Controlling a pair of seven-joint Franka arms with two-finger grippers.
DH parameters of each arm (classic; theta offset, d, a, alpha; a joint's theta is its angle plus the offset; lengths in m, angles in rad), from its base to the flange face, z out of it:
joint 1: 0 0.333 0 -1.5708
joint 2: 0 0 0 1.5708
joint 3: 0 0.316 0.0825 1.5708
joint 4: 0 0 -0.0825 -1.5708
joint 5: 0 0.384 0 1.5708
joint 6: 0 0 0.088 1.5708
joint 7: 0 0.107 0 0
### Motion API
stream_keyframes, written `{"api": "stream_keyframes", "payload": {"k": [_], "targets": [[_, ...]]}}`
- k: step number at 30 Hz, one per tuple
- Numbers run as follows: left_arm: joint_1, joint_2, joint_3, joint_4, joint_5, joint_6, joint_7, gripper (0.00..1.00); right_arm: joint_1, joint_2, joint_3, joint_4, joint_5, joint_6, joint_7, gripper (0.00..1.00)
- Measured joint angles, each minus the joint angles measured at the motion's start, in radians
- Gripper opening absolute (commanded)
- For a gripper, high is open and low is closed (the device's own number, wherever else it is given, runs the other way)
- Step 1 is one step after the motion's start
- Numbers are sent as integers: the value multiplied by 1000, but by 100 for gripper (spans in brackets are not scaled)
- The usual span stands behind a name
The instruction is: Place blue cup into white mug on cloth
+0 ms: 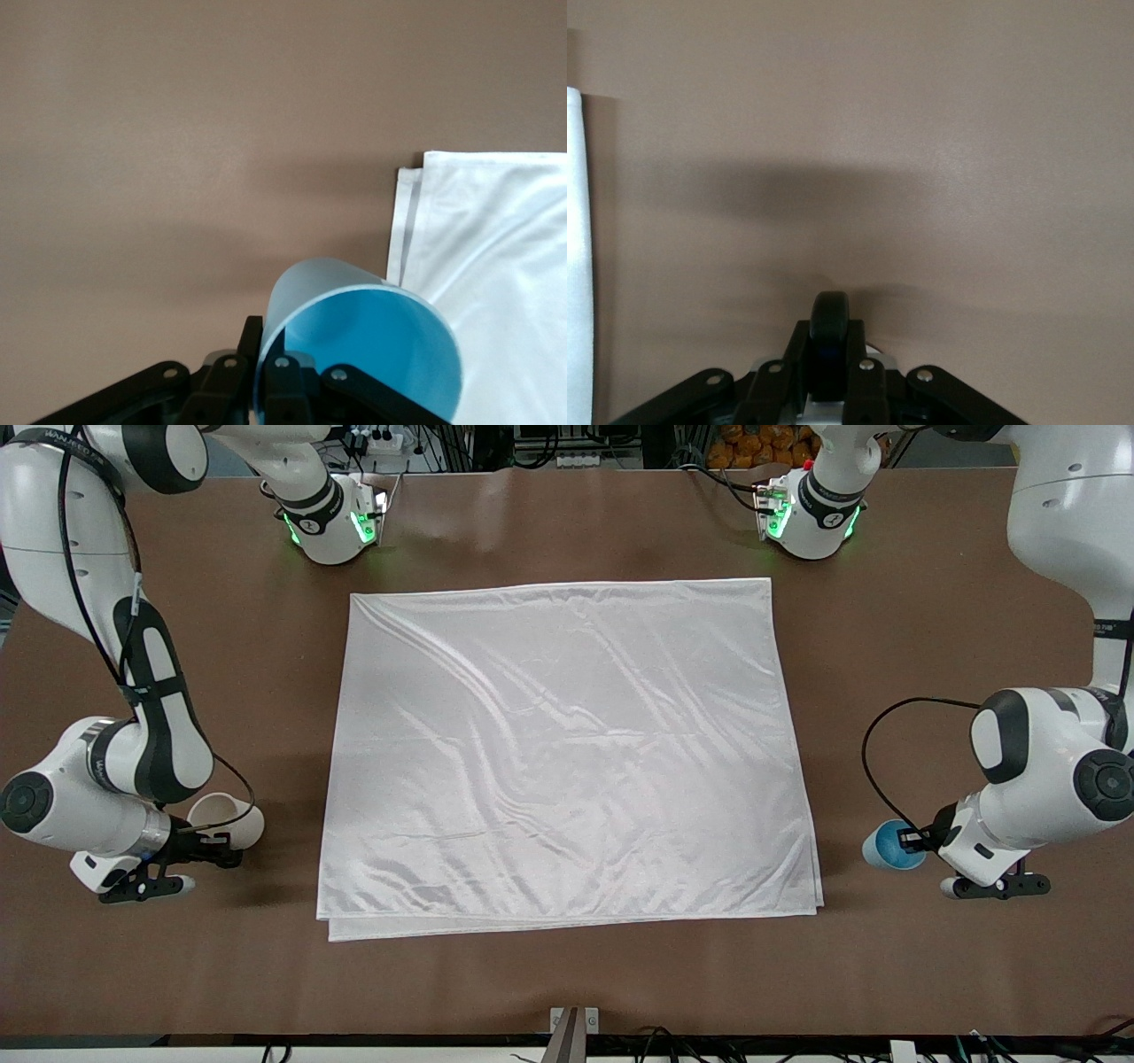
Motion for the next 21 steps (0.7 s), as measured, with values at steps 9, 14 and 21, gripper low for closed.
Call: {"api": "stream_keyframes", "payload": {"k": [9, 14, 21], "targets": [[0, -60, -14, 1, 0, -74, 0, 0, 15, 0, 5, 8, 0, -10, -6, 0], [-1, -90, -22, 1, 0, -101, 0, 0, 41, -9, 6, 28, 0, -57, -3, 0], [-2, -129, -31, 3, 0, -135, 0, 0, 103, -53, 7, 58, 0, -152, 100, 0]]}}
